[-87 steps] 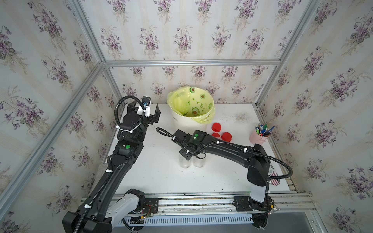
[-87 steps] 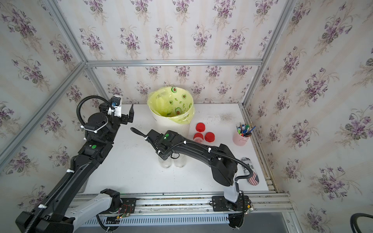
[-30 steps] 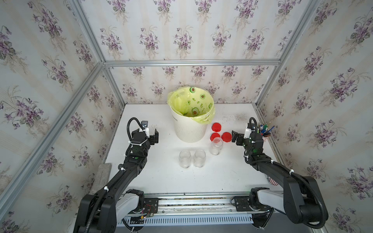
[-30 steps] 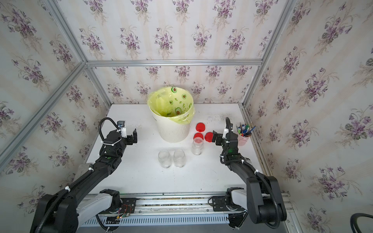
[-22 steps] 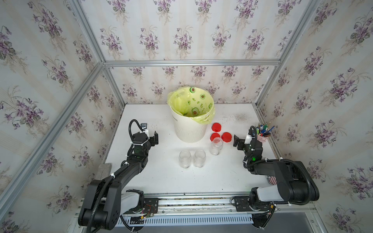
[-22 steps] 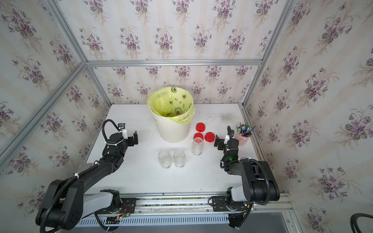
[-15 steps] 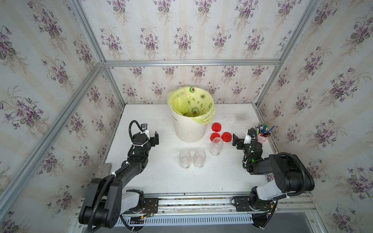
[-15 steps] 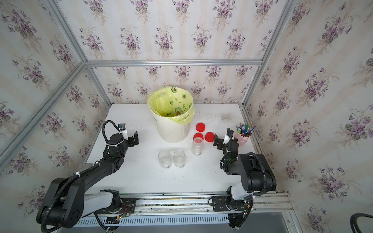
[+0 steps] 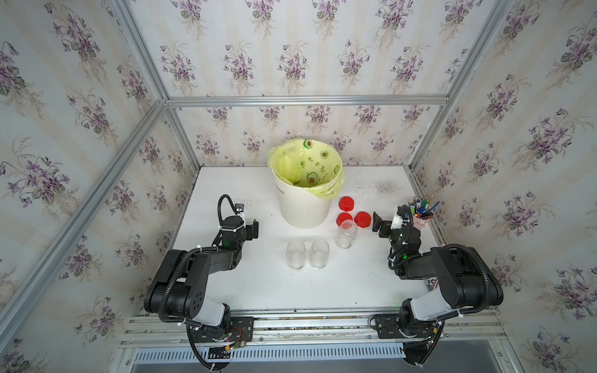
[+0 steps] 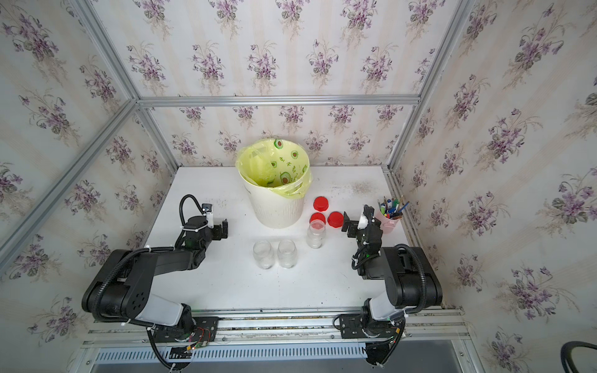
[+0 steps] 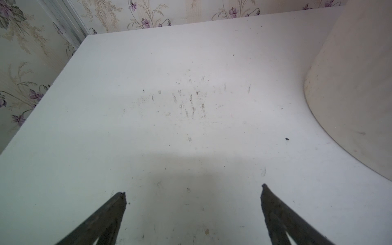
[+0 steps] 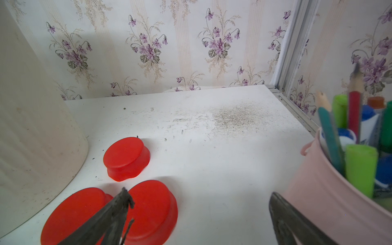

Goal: Empty moldy tea leaves from jars
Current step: Reset both arms

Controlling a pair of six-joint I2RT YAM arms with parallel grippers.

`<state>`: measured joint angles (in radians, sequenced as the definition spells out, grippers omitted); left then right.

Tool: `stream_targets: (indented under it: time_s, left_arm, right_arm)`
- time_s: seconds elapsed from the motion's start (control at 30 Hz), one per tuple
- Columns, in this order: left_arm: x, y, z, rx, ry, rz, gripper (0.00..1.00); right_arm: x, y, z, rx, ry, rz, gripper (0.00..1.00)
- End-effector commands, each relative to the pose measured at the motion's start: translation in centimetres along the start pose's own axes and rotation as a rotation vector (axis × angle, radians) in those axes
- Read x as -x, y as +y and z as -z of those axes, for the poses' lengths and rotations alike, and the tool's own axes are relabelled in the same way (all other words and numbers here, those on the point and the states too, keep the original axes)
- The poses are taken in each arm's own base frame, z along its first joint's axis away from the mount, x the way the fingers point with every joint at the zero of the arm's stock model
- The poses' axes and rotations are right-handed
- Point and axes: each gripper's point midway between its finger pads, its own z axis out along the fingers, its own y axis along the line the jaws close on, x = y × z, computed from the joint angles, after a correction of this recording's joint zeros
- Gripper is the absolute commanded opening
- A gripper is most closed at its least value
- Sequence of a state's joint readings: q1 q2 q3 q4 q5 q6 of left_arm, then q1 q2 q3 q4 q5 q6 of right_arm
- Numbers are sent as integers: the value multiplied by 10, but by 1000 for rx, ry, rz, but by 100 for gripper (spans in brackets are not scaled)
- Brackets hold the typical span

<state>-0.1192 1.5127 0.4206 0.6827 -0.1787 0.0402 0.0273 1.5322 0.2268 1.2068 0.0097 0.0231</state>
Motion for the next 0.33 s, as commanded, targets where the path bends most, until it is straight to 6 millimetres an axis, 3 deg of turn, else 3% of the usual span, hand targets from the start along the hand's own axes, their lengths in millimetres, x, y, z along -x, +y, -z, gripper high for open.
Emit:
stream_targets:
  time_s: [0.0, 0.3]
  left_arm:
    - [20, -3, 1, -22, -81, 15, 100]
    - [20, -3, 0, -22, -77, 15, 100]
  right_arm:
    - [11, 2, -1, 10, -42, 14, 100]
    - [11, 3, 0, 12, -41, 15, 100]
